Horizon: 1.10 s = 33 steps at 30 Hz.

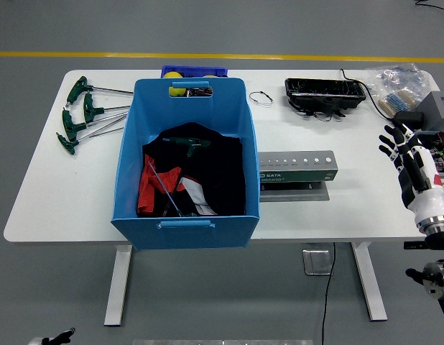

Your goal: Lift tool from toolbox,place it in box,lift tool from toolbox,place it in box

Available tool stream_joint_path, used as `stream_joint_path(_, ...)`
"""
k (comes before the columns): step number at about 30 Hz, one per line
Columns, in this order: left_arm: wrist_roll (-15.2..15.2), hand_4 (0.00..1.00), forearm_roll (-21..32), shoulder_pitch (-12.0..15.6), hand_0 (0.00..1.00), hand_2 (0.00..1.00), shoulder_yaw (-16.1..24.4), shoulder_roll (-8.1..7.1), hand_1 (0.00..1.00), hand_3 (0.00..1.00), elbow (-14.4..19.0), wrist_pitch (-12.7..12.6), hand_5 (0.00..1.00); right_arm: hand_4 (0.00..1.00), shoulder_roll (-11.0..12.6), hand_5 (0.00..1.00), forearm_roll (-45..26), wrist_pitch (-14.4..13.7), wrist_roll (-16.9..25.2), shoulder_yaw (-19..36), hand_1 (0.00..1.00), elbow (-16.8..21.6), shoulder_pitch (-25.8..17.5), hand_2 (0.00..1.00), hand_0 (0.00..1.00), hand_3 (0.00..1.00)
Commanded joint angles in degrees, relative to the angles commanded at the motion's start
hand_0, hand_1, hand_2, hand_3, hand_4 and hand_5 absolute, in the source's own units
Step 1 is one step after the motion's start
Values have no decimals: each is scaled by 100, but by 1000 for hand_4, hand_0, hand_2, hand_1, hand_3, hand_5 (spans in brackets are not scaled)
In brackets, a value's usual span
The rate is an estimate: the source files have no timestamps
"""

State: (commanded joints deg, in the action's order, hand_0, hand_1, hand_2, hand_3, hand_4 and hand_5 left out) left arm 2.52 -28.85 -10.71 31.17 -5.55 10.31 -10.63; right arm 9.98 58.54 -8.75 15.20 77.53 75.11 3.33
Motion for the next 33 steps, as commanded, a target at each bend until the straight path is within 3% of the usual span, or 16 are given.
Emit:
stream_joint_path(15,12,722,-104,16,848,808,42,-14,826,612,0,11,547,998,-38,893,206,261,-196,131,856,13,-76,878,904,908)
stream_joint_path(33,-6,724,-16,-20,847,808,32,-2,826,613,0,15,549,998,-126,926,319,277,-440,302,849,-13,31,874,896,901)
